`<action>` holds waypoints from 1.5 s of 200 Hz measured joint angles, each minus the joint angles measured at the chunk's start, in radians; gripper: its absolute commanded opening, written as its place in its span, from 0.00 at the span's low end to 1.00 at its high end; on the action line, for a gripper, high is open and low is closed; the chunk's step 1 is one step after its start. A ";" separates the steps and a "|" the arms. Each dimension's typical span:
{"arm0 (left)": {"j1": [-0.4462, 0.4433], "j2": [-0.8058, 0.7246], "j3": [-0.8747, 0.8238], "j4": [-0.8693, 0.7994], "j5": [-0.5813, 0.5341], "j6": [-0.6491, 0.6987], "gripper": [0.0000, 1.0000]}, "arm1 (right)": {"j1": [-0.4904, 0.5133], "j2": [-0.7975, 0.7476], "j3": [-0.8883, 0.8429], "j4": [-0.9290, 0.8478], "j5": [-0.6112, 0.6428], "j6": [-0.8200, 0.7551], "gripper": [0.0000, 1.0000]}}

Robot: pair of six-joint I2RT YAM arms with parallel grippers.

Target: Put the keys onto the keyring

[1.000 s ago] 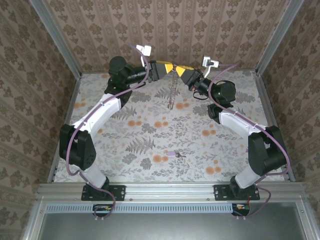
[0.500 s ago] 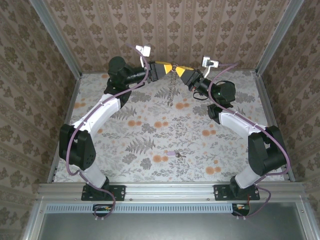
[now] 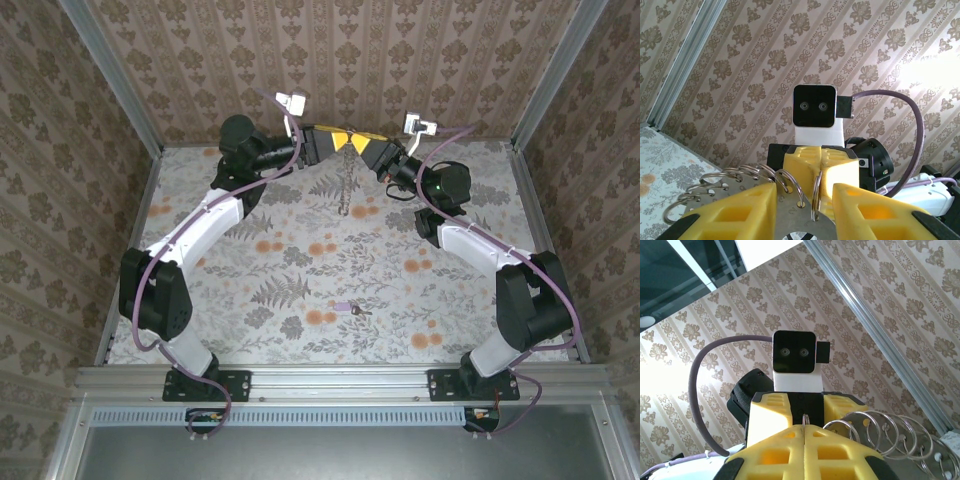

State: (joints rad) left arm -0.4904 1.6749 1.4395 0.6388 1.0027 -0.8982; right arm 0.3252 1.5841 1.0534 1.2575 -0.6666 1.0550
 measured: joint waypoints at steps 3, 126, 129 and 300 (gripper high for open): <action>0.000 0.000 0.000 0.001 0.000 0.000 0.34 | 0.000 0.000 0.000 0.000 0.000 0.000 0.00; -0.008 0.000 0.000 0.002 0.029 0.001 0.22 | 0.000 0.002 0.000 -0.001 -0.023 0.000 0.00; -0.008 0.000 0.000 0.002 0.031 0.001 0.21 | 0.000 0.002 0.000 -0.001 -0.023 0.000 0.00; 0.008 -0.021 0.004 -0.127 0.092 0.113 0.26 | -0.017 0.007 0.000 -0.081 -0.124 -0.004 0.00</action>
State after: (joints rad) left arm -0.4828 1.6539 1.4437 0.5117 1.0946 -0.7856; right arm 0.3084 1.5909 1.0531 1.1763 -0.7906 1.0508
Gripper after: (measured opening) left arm 0.269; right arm 0.062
